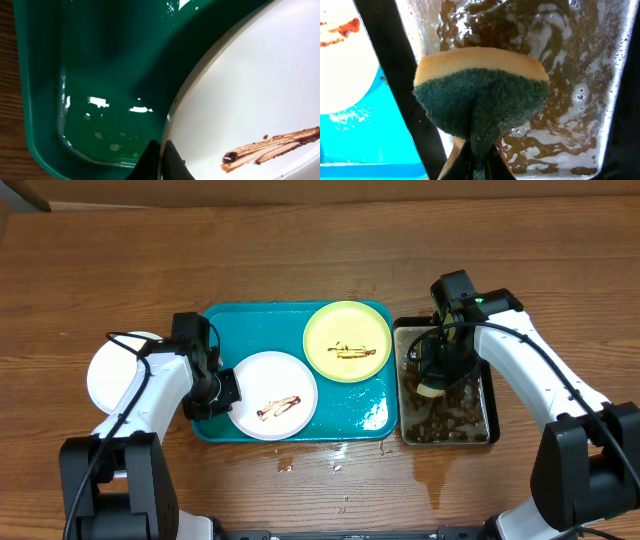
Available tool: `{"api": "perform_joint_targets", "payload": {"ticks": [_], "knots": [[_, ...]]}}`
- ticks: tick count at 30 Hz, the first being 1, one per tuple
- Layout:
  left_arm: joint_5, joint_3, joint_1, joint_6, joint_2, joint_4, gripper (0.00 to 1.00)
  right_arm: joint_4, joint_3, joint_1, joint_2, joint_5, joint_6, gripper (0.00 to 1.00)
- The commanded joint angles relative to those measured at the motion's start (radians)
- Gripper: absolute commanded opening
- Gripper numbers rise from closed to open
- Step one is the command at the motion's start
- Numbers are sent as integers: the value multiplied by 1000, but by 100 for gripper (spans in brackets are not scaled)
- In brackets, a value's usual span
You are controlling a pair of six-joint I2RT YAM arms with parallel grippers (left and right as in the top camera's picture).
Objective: Clean dirty plates on tray and stack at the side
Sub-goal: 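Dip the sponge in the pan's soapy water with the right gripper, then scrub the second white plate with the sponge in the right gripper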
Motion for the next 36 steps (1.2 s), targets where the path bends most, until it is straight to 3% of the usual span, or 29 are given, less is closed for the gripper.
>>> {"api": "perform_joint_targets", "payload": {"ticks": [1,8,12,24,36], "knots": [[6,-12,-5,-9,-3,6,4,9,19,16,-15,-52,-21,4],[48,-12,-6,17,-3,8,4,68,19,111,-15,-386,-211,4],[47,-12,-6,17,-3,8,4,178,19,211,-15,-502,-202,4],[47,-12,-6,17,-3,9,4,594,12,533,66,-412,23,4],[58,-13,-8,17,-3,11,4,818,12,645,193,-415,113,4]]}}
